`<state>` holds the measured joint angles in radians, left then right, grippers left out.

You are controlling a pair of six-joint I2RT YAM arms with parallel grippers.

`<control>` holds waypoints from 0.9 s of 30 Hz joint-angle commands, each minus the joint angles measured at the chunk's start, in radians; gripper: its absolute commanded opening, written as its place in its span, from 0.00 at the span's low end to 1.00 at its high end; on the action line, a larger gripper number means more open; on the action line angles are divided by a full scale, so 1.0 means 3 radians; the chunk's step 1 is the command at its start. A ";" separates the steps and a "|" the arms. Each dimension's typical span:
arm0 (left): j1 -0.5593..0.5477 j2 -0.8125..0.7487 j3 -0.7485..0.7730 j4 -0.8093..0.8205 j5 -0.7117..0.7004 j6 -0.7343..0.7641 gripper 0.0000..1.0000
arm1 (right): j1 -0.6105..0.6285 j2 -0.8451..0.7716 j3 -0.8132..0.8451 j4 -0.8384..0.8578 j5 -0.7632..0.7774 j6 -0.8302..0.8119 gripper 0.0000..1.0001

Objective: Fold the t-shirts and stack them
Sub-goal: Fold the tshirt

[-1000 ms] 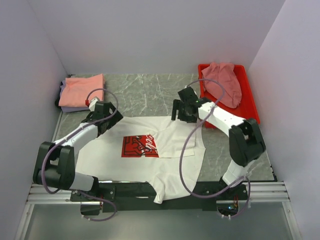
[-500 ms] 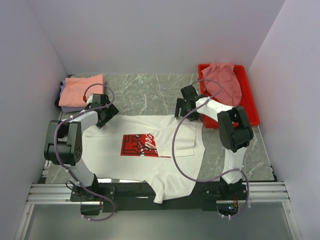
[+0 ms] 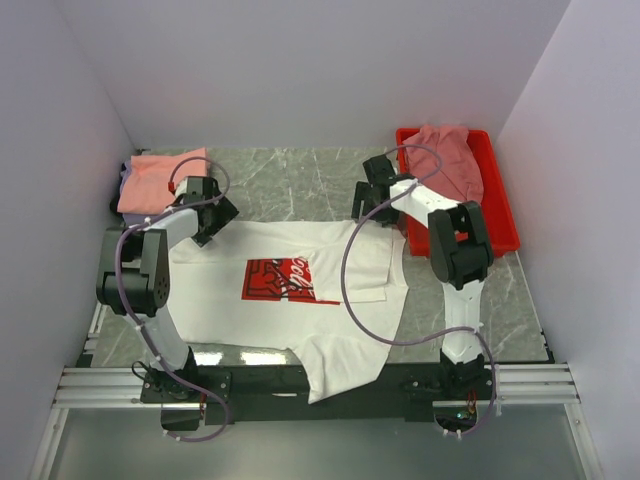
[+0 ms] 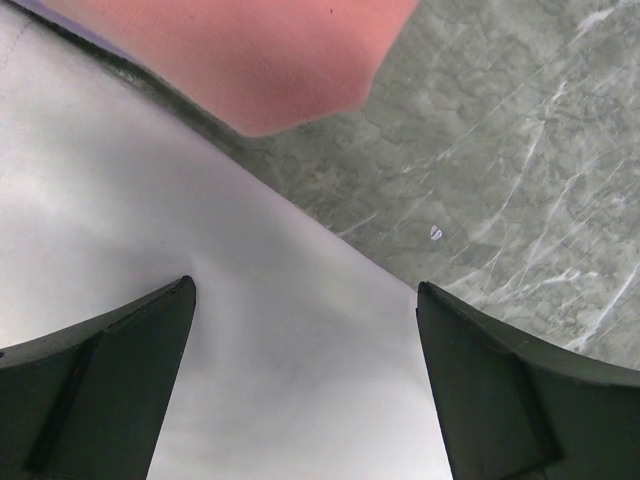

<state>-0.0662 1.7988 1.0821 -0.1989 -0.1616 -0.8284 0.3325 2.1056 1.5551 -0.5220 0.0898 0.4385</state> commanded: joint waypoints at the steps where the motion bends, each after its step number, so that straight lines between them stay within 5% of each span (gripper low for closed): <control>1: 0.0052 0.0109 0.0054 -0.0257 -0.0055 0.0031 0.99 | -0.0060 0.0160 0.0211 -0.0146 0.0033 -0.0101 0.85; 9: 0.0057 -0.0263 0.0295 -0.0553 -0.0116 -0.0005 1.00 | 0.0017 -0.0085 0.0374 -0.0157 -0.0202 -0.0229 0.85; 13: 0.0057 -0.0947 0.0116 -0.0834 -0.0330 -0.0260 1.00 | 0.0104 -0.0447 0.0364 -0.0172 -0.0141 -0.0255 0.86; 20: 0.0118 -0.2139 -0.0850 -0.1908 -0.0592 -0.1201 0.99 | 0.0175 -0.0964 -0.0100 -0.0019 -0.0289 -0.0204 0.87; 27: 0.0118 -0.3209 -0.1699 -0.2369 -0.0535 -0.1783 0.99 | 0.0175 -0.1143 -0.0316 0.0078 -0.0468 -0.0168 0.88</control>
<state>-0.0315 0.9092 0.6228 -0.8066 -0.3042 -1.2285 0.3882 1.7840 1.4933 -0.5167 -0.0158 0.3843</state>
